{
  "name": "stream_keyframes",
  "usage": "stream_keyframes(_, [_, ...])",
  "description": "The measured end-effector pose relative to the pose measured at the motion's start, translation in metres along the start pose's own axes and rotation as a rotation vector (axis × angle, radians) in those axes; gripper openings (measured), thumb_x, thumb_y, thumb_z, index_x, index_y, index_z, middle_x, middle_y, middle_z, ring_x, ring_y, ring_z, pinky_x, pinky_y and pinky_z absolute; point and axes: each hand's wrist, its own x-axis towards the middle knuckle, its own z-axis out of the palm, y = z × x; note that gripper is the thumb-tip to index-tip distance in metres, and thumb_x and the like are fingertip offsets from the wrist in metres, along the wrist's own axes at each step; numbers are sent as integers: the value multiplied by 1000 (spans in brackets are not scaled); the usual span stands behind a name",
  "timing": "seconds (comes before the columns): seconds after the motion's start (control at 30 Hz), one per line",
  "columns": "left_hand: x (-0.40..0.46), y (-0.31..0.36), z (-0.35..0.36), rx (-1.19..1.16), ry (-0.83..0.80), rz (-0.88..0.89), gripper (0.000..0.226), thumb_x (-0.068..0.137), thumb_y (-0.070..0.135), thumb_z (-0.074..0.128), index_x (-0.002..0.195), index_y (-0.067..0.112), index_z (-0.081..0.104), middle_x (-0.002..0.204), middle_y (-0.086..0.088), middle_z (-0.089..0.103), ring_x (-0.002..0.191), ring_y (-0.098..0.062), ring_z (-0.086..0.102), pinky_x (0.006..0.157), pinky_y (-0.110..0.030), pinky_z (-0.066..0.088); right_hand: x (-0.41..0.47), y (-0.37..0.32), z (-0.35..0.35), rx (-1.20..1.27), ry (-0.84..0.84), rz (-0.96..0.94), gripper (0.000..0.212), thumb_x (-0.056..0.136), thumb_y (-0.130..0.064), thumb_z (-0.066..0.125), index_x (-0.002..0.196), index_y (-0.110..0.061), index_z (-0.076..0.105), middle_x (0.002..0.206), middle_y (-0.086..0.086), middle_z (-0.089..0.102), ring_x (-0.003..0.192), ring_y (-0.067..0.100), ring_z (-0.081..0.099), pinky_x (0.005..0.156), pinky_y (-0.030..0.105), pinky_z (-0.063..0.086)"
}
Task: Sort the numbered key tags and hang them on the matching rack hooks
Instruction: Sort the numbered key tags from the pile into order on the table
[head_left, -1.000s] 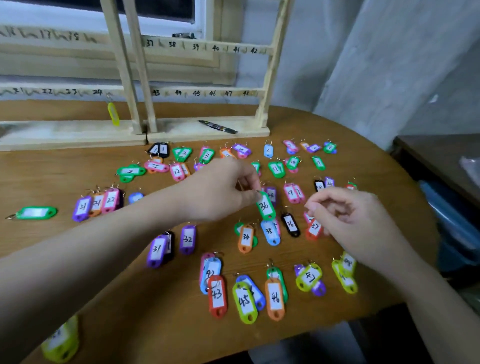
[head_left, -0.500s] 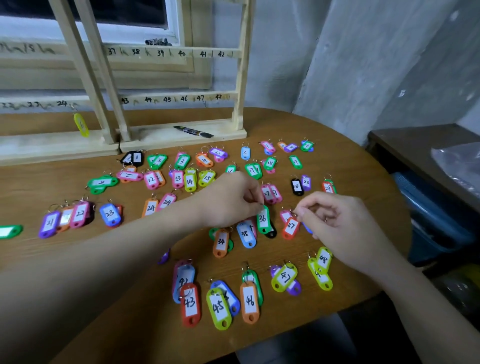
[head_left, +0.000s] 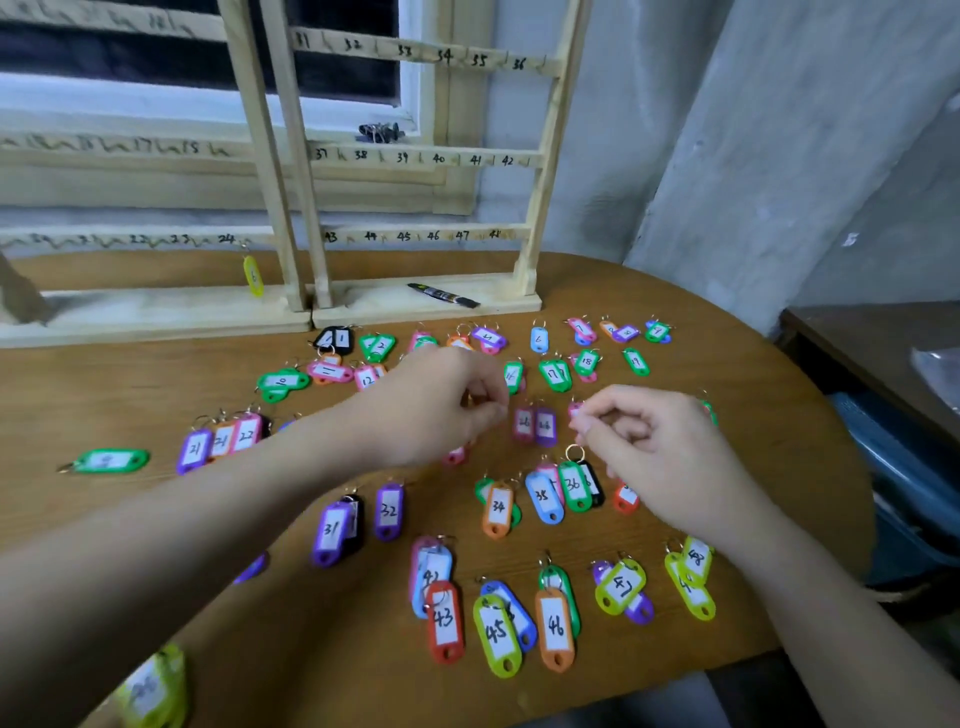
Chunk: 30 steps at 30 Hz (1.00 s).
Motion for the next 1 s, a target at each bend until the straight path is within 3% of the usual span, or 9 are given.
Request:
stream_keyframes(0.07, [-25, -18, -21, 25, 40, -42, 7, 93, 24, 68, 88, 28, 69, 83, 14, 67, 78, -2, 59, 70, -14, 40, 13, -15, 14, 14, -23, -29, 17, 95, -20, 65, 80, -25, 70, 45, -12, 43, 59, 39, 56, 64, 51, 51])
stream_keyframes(0.17, [-77, -53, -56, 73, 100, -136, 5, 93, 24, 69, 88, 26, 70, 79, 12, 68, 75, -6, 59, 68, -18, 43, 36, -44, 44, 43, -54, -81, 18, 96, -18, 65, 80, -24, 70, 45, -14, 47, 60, 37, 58, 63, 47, 52])
stream_keyframes(0.33, [-187, -122, -107, 30, 253, -477, 11, 89, 17, 72, 82, 24, 71, 72, 9, 71, 75, -6, 65, 67, -20, 47, 64, -100, 109, 83, -178, -191, 15, 96, -20, 66, 83, -25, 69, 61, 6, 64, 58, 36, 59, 55, 34, 44])
stream_keyframes(0.4, [-235, -145, -124, 23, 316, -592, 14, 91, 16, 70, 80, 24, 71, 73, 10, 71, 75, -8, 65, 68, -23, 48, 73, -123, 141, 97, -226, -239, 17, 95, -17, 67, 82, -27, 69, 71, -1, 68, 58, 31, 61, 54, 30, 44])
stream_keyframes(0.57, [-330, -179, -156, 25, 486, -771, 15, 92, 14, 69, 81, 23, 72, 73, 17, 71, 75, -1, 61, 62, -9, 40, 94, -182, 224, 32, -349, -365, 14, 93, -15, 67, 83, -23, 71, 72, -9, 67, 60, 3, 56, 58, 13, 40])
stream_keyframes(0.67, [-362, -199, -170, 65, 583, -876, 17, 91, 14, 70, 80, 27, 72, 72, 10, 70, 73, -4, 61, 67, -19, 44, 100, -222, 269, -8, -437, -466, 10, 93, -16, 66, 88, -21, 73, 79, -8, 69, 75, 2, 59, 67, 11, 41])
stream_keyframes(0.77, [-375, -221, -178, 116, 664, -928, 15, 90, 13, 71, 85, 27, 69, 85, 4, 65, 77, -9, 58, 67, -27, 42, 114, -250, 313, -58, -506, -524, 8, 94, -23, 64, 97, -23, 72, 96, -10, 67, 90, 5, 59, 83, 22, 46])
stream_keyframes(0.83, [-377, -239, -180, 166, 690, -934, 19, 87, 14, 75, 96, 28, 66, 98, -1, 60, 82, -16, 58, 75, -32, 43, 127, -262, 342, -111, -548, -502, 14, 96, -27, 62, 107, -22, 70, 106, -8, 61, 97, 8, 56, 85, 24, 43])
stream_keyframes(1.0, [-367, -267, -183, 131, 615, -1056, 54, 78, 36, 84, 126, 20, 64, 108, -1, 52, 102, -27, 60, 100, -49, 47, 157, -270, 395, -214, -583, -428, 33, 94, -31, 64, 126, -22, 59, 121, -2, 51, 108, 15, 53, 97, 39, 47])
